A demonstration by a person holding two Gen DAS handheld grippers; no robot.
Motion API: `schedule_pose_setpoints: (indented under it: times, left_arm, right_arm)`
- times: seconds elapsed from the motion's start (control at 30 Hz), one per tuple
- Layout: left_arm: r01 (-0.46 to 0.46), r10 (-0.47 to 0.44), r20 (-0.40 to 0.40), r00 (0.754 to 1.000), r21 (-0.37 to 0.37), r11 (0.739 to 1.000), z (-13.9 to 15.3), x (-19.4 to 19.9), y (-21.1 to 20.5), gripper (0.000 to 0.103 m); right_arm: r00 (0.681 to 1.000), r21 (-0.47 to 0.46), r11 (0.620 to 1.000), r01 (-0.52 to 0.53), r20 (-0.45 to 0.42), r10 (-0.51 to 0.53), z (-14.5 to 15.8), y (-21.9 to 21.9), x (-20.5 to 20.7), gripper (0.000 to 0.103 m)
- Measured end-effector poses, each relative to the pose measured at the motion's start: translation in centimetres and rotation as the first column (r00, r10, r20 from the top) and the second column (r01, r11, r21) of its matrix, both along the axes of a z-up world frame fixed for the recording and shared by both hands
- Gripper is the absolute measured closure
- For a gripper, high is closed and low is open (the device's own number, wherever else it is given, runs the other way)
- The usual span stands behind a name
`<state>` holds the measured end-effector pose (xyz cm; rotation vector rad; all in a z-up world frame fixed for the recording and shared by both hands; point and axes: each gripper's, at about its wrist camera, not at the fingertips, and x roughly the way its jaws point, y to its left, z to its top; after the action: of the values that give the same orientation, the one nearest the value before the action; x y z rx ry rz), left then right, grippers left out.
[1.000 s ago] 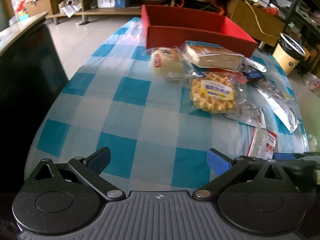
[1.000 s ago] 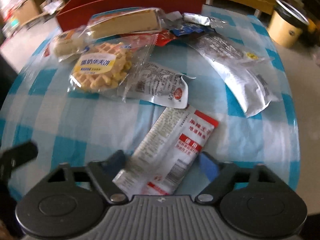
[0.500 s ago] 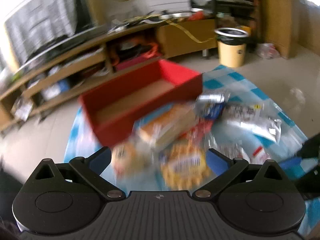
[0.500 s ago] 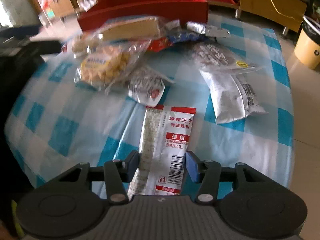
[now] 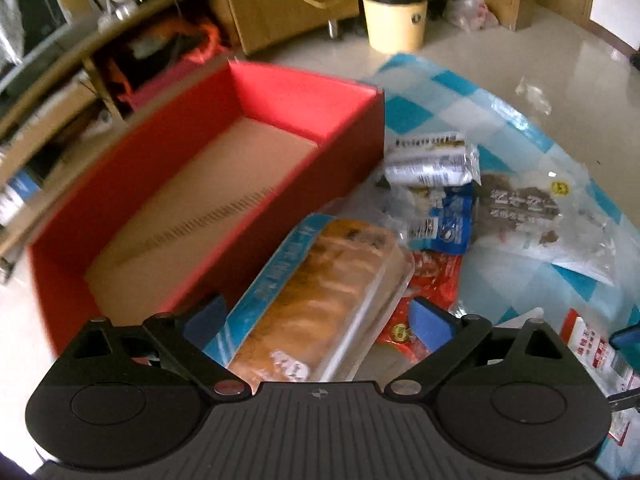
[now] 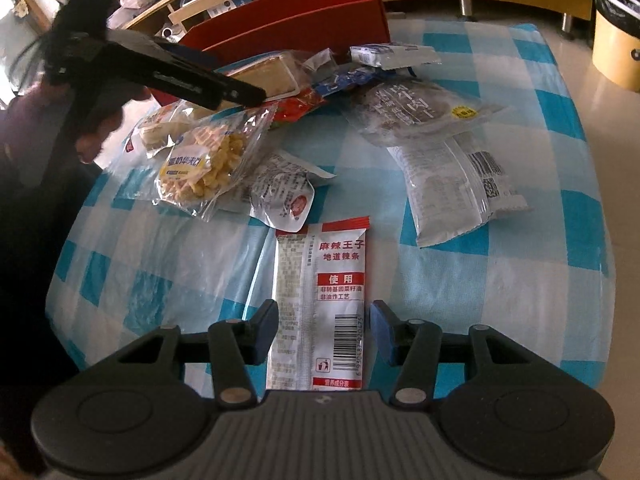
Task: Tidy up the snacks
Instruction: 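Grasp the blue-and-orange milk cake packet with the left tool while the right tool holds the strip packet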
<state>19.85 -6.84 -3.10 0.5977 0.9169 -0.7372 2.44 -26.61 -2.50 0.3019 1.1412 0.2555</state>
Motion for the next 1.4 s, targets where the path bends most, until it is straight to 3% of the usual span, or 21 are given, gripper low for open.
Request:
schedule_pose_setpoints:
  times: [0.17, 0.33, 0.5, 0.6, 0.63, 0.67, 0.7, 0.8, 0.9, 1.07, 1.13, 1.2, 1.3, 1.4]
  left_arm:
    - [-0.014, 0.014, -0.042, 0.999, -0.020, 1.000, -0.2, -1.6, 0.6, 0.003]
    - [-0.023, 0.008, -0.176, 0.984, -0.087, 0.996, 1.4, -5.1, 2.5, 0.009]
    - [-0.103, 0.087, -0.127, 0.988, -0.123, 0.987, 1.8, -4.9, 1.4, 0.004]
    - [-0.189, 0.170, -0.176, 0.969, -0.096, 0.977, 0.4, -3.4, -0.1, 0.005]
    - [-0.210, 0.195, -0.192, 0.962, -0.059, 0.976, -0.4, -3.4, -0.8, 0.007]
    - [-0.219, 0.211, -0.191, 0.959, -0.021, 0.975, -1.1, -3.5, -1.0, 0.017]
    - [-0.237, 0.236, -0.167, 0.957, 0.019, 0.971, -1.7, -4.0, -1.3, 0.016]
    - [-0.327, 0.312, -0.215, 0.925, -0.037, 0.944, -1.4, -4.3, 0.1, 0.031]
    - [-0.393, 0.376, -0.228, 0.898, -0.034, 0.919, -1.0, -4.8, 1.7, 0.036]
    - [-0.447, 0.422, -0.237, 0.875, -0.062, 0.892, 0.1, -6.8, 4.8, 0.037]
    - [-0.460, 0.431, -0.241, 0.869, -0.078, 0.884, 0.8, -7.7, 5.9, 0.037]
    - [-0.473, 0.440, -0.243, 0.864, -0.093, 0.876, 1.5, -8.4, 6.9, 0.037]
    - [-0.487, 0.455, -0.244, 0.857, -0.090, 0.869, 1.4, -9.5, 7.7, 0.037]
    - [-0.493, 0.456, -0.264, 0.850, -0.093, 0.865, 0.7, -10.2, 8.1, 0.037]
  right_arm:
    - [1.000, 0.009, 1.000, 0.004, -0.015, -0.004, -0.1, -0.2, 0.3, 0.053]
    - [1.000, -0.014, 1.000, -0.011, -0.008, 0.011, 0.0, 0.2, 0.3, 0.053]
    - [1.000, -0.031, 0.999, -0.017, 0.000, 0.017, 0.0, 0.6, 0.1, 0.053]
    - [1.000, -0.046, 0.999, -0.008, 0.005, 0.008, -0.1, 0.5, 0.0, 0.054]
    - [1.000, -0.048, 0.999, -0.009, 0.008, 0.010, -0.1, 0.5, -0.1, 0.054]
    - [1.000, -0.055, 0.998, -0.015, 0.012, 0.015, -0.1, 0.6, -0.1, 0.055]
    - [1.000, -0.068, 0.997, -0.020, 0.017, 0.021, -0.1, 0.8, -0.2, 0.056]
    - [0.998, -0.125, 0.991, -0.043, 0.035, 0.047, 0.0, 1.4, -0.5, 0.064]
    - [0.998, -0.114, 0.993, -0.041, 0.038, 0.046, 0.0, 1.2, -0.6, 0.068]
    - [0.998, -0.109, 0.994, -0.011, 0.059, 0.018, 0.6, 0.7, -0.9, 0.072]
    - [0.998, -0.088, 0.996, 0.007, 0.070, -0.001, 1.1, 0.3, -1.1, 0.098]
    - [0.997, -0.036, 0.999, 0.023, 0.069, -0.020, 1.6, -0.1, -1.1, 0.098]
    - [0.998, -0.087, 0.996, 0.036, 0.054, -0.031, 1.4, 0.1, -0.9, 0.096]
    - [0.997, -0.049, 0.997, 0.067, 0.047, -0.065, 1.5, -0.2, -1.1, 0.093]
